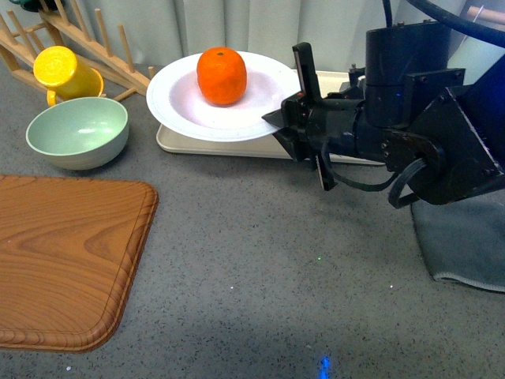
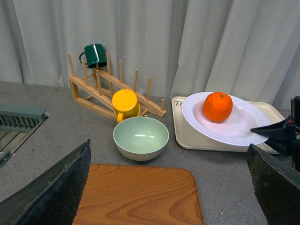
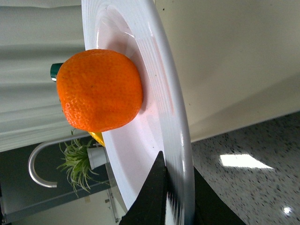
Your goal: Place orange and plate with both arms
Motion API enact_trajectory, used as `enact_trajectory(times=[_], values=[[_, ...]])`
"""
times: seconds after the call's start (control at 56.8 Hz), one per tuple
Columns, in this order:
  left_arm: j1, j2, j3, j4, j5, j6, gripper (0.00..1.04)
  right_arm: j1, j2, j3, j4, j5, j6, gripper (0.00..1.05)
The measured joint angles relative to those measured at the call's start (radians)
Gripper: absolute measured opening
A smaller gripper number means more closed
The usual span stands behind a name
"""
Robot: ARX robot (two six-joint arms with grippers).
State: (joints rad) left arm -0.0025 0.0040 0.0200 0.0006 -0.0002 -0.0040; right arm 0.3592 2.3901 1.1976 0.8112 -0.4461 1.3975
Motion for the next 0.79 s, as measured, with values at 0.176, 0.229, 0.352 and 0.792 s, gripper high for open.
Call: enact_trajectory(times=[0.176,0.229,0.352,0.792], values=[[0.0,0.0,0.0,0.0,0.0,0.0,0.98,0.035,0.046,0.092,-0.053,0.054,0.037,0.03],[0.0,0.0,0.0,0.0,0.0,0.0,0.98,0.044,0.061,0.12,-0.074,0.075,0.044,0.03],[0.0,0.0,0.0,0.0,0.0,0.0,0.98,0.058,0.095,0.171,-0.119,0.12,0.056,0.03],[0.0,0.0,0.0,0.0,0.0,0.0,0.98,0.056,0.142,0.278,-0.255,0.179,0.048,0.06]])
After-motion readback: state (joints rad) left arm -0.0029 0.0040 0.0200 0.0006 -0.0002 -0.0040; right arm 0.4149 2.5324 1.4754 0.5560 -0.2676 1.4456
